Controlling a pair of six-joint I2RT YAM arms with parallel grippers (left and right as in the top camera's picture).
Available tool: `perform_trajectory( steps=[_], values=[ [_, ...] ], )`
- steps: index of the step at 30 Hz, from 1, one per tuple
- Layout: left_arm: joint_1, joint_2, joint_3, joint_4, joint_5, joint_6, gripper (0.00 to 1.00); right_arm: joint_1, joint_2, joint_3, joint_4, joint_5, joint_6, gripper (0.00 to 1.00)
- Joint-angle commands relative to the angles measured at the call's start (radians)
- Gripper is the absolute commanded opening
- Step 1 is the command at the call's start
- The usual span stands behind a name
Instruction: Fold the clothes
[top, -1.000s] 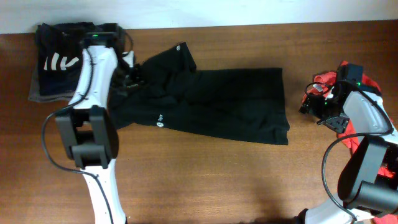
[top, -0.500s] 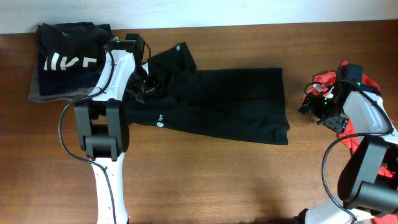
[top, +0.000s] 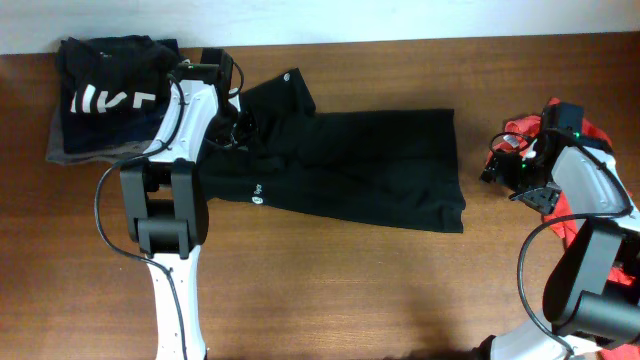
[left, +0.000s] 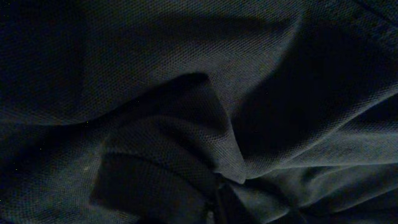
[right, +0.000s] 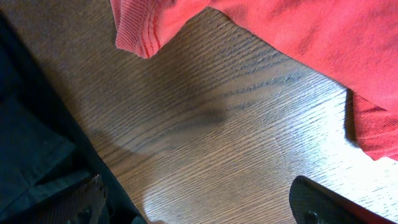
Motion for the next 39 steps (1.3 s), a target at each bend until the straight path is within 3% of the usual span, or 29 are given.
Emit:
perform_trajectory(
  steps=[1, 2, 19, 20, 23, 24, 27, 29, 39],
  values=[
    [0.007, 0.010, 0.012, 0.003, 0.008, 0.003, 0.07, -0.001, 0.004, 0.022, -0.002, -0.009, 0.005, 0.99],
    [0.007, 0.010, 0.013, 0.003, 0.008, 0.003, 0.01, -0.001, 0.004, 0.022, -0.002, -0.009, 0.005, 0.99],
    [0.009, 0.021, 0.161, 0.104, -0.056, 0.018, 0.01, -0.001, 0.004, 0.022, 0.005, -0.009, 0.005, 0.99],
    [0.008, 0.030, 0.161, 0.121, -0.056, 0.025, 0.08, -0.001, 0.004, 0.022, 0.005, -0.009, 0.005, 0.99],
    [0.008, 0.041, 0.161, 0.137, -0.061, 0.049, 0.16, -0.001, 0.004, 0.022, 0.005, -0.009, 0.005, 0.99],
    [0.008, 0.042, 0.161, 0.137, -0.072, 0.049, 0.24, -0.001, 0.004, 0.022, 0.005, -0.009, 0.005, 0.99],
    [0.009, 0.042, 0.161, 0.132, -0.098, 0.052, 0.62, -0.001, 0.004, 0.022, 0.004, -0.009, 0.005, 0.99],
    [0.009, 0.042, 0.161, 0.126, -0.098, 0.059, 0.73, -0.001, 0.004, 0.022, 0.005, -0.010, 0.005, 0.99],
    [0.008, 0.039, 0.258, 0.114, -0.098, 0.133, 0.74, -0.001, 0.004, 0.086, 0.111, -0.190, 0.005, 0.99]
  ],
)
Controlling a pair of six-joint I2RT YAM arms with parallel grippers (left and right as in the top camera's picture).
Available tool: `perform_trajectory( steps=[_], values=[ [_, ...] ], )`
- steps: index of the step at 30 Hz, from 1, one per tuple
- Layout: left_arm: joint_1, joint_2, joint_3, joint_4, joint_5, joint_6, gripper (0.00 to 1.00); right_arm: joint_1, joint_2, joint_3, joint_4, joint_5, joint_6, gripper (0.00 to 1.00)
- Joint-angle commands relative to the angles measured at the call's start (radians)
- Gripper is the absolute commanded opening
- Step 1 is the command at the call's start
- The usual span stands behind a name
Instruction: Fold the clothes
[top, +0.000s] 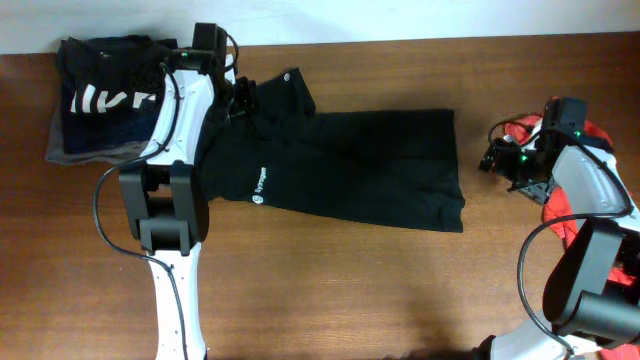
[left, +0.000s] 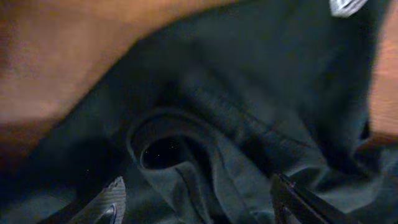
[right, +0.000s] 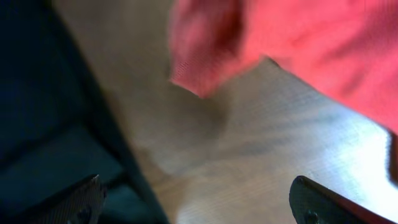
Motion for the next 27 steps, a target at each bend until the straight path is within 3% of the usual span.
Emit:
perform_trajectory(
  steps=[1, 10, 13, 21, 27],
  values=[
    [0.001, 0.005, 0.109, 0.019, -0.010, 0.064, 0.74, 0.000, 0.003, 0.095, 0.026, -0.098, 0.004, 0.99],
    [-0.006, 0.011, 0.154, 0.269, 0.191, 0.183, 0.77, 0.059, 0.004, 0.206, 0.066, -0.113, 0.004, 0.99],
    [-0.026, 0.011, 0.154, 0.303, 0.190, 0.232, 0.78, 0.087, 0.007, 0.206, 0.060, -0.109, 0.000, 0.99],
    [-0.140, 0.063, 0.154, 0.389, -0.061, 0.436, 0.81, 0.137, 0.031, 0.206, 0.050, -0.105, 0.000, 0.99],
    [-0.168, 0.138, 0.154, 0.464, -0.100, 0.441, 0.82, 0.143, 0.037, 0.206, 0.004, -0.105, -0.024, 0.99]
  ],
)
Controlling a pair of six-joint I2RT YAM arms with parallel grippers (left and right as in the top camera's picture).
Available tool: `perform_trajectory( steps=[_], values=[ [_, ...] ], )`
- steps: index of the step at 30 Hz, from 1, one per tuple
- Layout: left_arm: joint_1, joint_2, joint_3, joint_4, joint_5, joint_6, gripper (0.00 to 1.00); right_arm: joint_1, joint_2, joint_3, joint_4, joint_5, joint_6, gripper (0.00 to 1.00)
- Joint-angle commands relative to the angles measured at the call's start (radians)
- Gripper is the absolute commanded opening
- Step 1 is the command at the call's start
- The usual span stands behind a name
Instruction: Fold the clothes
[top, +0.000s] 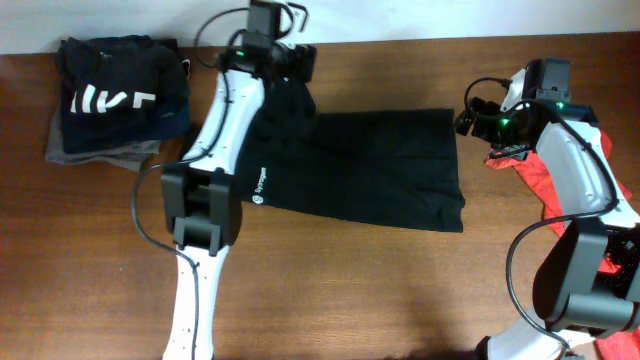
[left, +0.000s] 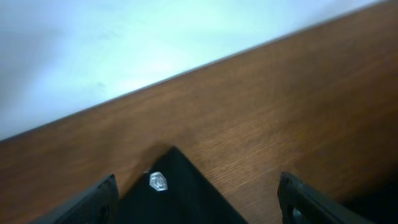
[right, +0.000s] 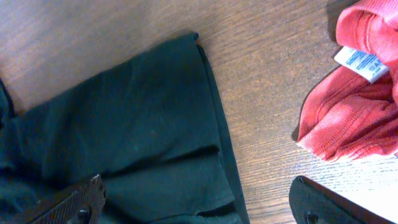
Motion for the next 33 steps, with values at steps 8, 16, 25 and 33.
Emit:
perform_trajectory(
  steps=[8, 16, 25, 33],
  values=[
    [0.011, 0.115, 0.012, 0.029, -0.060, 0.044, 0.82, 0.008, 0.011, 0.013, -0.026, 0.002, -0.023, 0.99],
    [0.011, 0.163, 0.012, 0.039, -0.092, 0.044, 0.81, 0.008, 0.011, 0.013, -0.040, 0.002, -0.023, 0.99],
    [0.011, 0.189, 0.012, 0.040, -0.092, 0.044, 0.77, 0.008, 0.011, 0.013, -0.041, 0.002, -0.023, 0.99],
    [0.012, 0.189, 0.012, 0.054, -0.092, 0.044, 0.34, 0.008, 0.013, 0.013, -0.006, 0.055, -0.023, 0.99]
  ],
)
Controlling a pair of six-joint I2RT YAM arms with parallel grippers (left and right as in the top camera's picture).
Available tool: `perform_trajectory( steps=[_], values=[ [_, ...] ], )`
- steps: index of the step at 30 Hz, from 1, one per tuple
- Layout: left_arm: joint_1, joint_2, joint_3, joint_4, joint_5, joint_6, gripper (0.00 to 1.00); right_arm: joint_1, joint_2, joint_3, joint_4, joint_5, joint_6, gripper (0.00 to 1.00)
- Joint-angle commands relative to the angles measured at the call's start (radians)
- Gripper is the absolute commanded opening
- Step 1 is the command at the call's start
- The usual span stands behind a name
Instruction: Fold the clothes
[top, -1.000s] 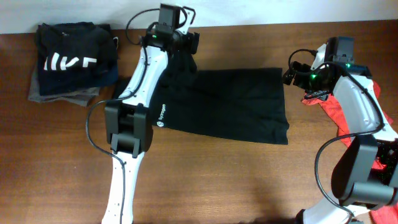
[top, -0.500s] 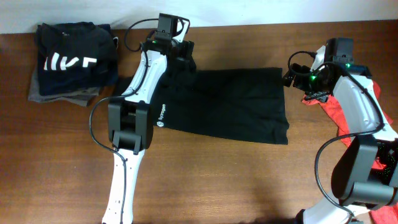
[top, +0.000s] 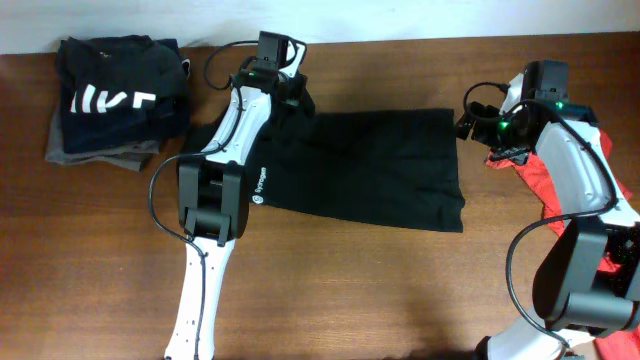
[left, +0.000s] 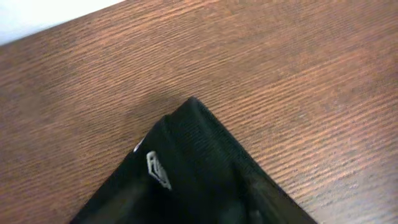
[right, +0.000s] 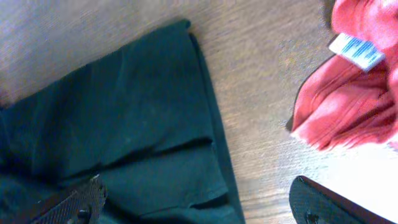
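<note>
A black garment (top: 370, 165) with a small white logo lies spread across the middle of the table. Its upper left corner (left: 193, 162) carries a white tag and fills the bottom of the left wrist view. My left gripper (top: 290, 97) sits on that corner. Its fingers do not show spread at the frame edges, and the jaws look shut on the cloth. My right gripper (right: 202, 205) is open above the garment's right edge (right: 214, 143), and overhead it hangs by the upper right corner (top: 472, 122).
A red garment (top: 562, 190) lies crumpled at the right table edge, under the right arm, and also shows as red cloth (right: 348, 106) in the wrist view. A folded stack of dark clothes (top: 115, 90) sits at the far left. The table's back edge runs just behind the left gripper.
My left gripper came down from above the back edge onto the garment's upper left corner, and its fingers no longer show spread apart. The right gripper stayed open by the upper right corner.
At first my left gripper was buried in the bunched left side of the black garment, with the right one open by the red cloth. Then the left stood open over the folds. Later both grippers hung open at the garment's two upper corners, where they are now.
</note>
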Motion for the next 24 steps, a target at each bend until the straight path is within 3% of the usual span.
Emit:
perform_trajectory(
  steps=[1, 4, 12, 24],
  values=[
    [0.002, 0.015, 0.012, 0.005, -0.008, 0.012, 0.28, 0.008, 0.010, 0.013, 0.036, 0.039, -0.010, 1.00],
    [0.002, 0.015, 0.012, 0.004, -0.008, 0.012, 0.20, 0.011, 0.022, 0.013, 0.101, 0.038, -0.010, 1.00],
    [0.002, 0.015, 0.012, -0.006, -0.007, 0.011, 0.21, 0.070, 0.208, 0.014, 0.397, 0.037, -0.010, 0.99],
    [0.002, 0.015, 0.012, -0.022, -0.007, 0.011, 0.25, 0.088, 0.321, 0.014, 0.547, 0.038, -0.033, 1.00]
  ],
)
